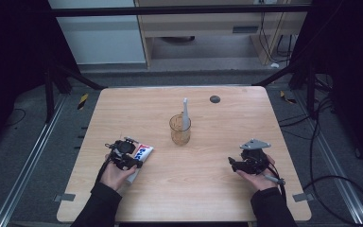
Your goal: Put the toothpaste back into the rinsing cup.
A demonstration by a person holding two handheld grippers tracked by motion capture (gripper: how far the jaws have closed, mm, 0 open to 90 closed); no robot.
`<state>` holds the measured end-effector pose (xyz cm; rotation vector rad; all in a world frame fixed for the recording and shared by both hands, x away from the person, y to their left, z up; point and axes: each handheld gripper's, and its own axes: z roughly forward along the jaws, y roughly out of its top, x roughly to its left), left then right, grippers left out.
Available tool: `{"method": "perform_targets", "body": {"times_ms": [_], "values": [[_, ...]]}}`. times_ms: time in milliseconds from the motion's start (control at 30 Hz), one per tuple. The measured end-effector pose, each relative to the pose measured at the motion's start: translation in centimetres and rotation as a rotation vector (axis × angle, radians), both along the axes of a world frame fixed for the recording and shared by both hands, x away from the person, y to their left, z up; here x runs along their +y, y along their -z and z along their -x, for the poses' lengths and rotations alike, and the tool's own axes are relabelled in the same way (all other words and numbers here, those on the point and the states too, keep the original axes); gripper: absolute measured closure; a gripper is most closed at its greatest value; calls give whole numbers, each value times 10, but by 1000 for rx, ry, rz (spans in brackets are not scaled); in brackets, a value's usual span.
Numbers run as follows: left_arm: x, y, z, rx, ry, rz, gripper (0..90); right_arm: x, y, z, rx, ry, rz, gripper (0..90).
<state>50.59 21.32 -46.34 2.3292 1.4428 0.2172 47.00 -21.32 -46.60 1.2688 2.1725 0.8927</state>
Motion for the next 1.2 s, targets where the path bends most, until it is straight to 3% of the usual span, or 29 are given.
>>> {"method": "perform_targets", "body": {"times_ms": [100,200,433,700,933,1200], "values": [[0,-2,3,-4,13,7,667,-1,0,0,-6,0,-1,288],[2,-9,6,-33,18,23,673,-2,-1,1,-6,4,-2,288],[12,-33,15,-167,-16,96,678,-3,0,1,-11,17,-3,286],[20,-53,22,-320,-47,138,679,-2,3,1,-13,24,-10,260],[20,-70,21,-421,-53,157,681,-2,5,1,-12,26,-17,253],[2,-88,8,-513,-58,200,684,-2,5,1,-38,32,-13,230]]}}
